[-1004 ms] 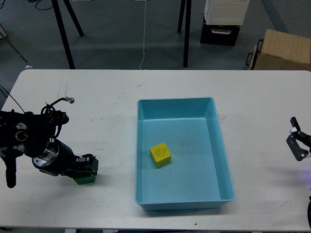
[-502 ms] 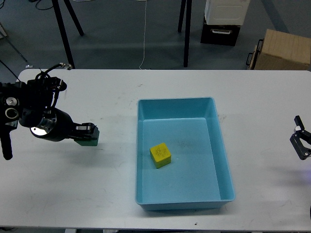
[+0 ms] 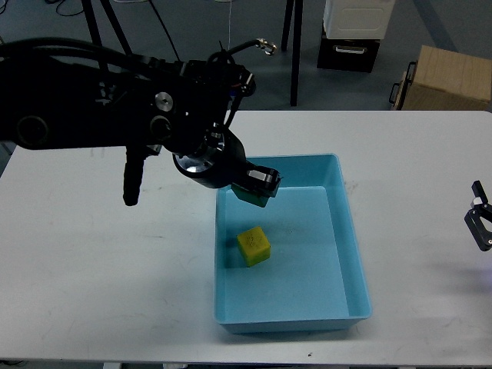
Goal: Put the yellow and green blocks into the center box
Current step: 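Lift the green cube with the left gripper and carry it over the yellow cube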
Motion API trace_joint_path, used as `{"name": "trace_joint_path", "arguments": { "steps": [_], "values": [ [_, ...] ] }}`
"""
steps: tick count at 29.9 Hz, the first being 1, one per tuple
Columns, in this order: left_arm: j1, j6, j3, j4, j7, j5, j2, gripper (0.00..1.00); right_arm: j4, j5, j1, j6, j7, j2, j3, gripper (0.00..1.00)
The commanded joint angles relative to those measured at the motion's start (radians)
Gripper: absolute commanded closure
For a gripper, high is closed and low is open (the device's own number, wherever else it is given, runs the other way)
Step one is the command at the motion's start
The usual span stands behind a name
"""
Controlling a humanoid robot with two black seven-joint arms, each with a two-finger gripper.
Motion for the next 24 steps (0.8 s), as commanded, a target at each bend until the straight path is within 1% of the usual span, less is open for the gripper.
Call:
{"name": "trace_joint_path", "arguments": {
  "steps": [1, 6, 12, 16, 19, 24],
  "values": [
    [0.023, 0.000, 0.008, 0.049, 0.000, 0.000, -0.103, 0.99, -0.001, 0.000, 0.000, 0.000, 0.000, -0.001, 0.004, 0.00],
    [0.069, 0.000, 0.010, 0.095, -0.001, -0.005, -0.167, 0.95, -0.001, 0.000, 0.000, -0.002, 0.000, -0.001, 0.002, 0.00],
    [0.096, 0.000, 0.015, 0.133, -0.001, -0.003, -0.167, 0.87, 0.000, 0.000, 0.000, 0.000, 0.000, -0.002, 0.004, 0.00],
    [0.096, 0.000, 0.018, 0.135, 0.002, 0.001, -0.166, 0.86, 0.000, 0.000, -0.002, 0.000, 0.000, -0.002, 0.004, 0.00],
    [0.096, 0.000, 0.034, 0.133, 0.002, 0.003, -0.141, 0.86, 0.000, 0.000, -0.002, -0.002, 0.000, -0.002, 0.004, 0.00],
    [0.096, 0.000, 0.057, 0.132, 0.000, 0.005, -0.125, 0.78, 0.000, 0.000, -0.002, 0.000, 0.000, -0.002, 0.004, 0.00]
  ]
}}
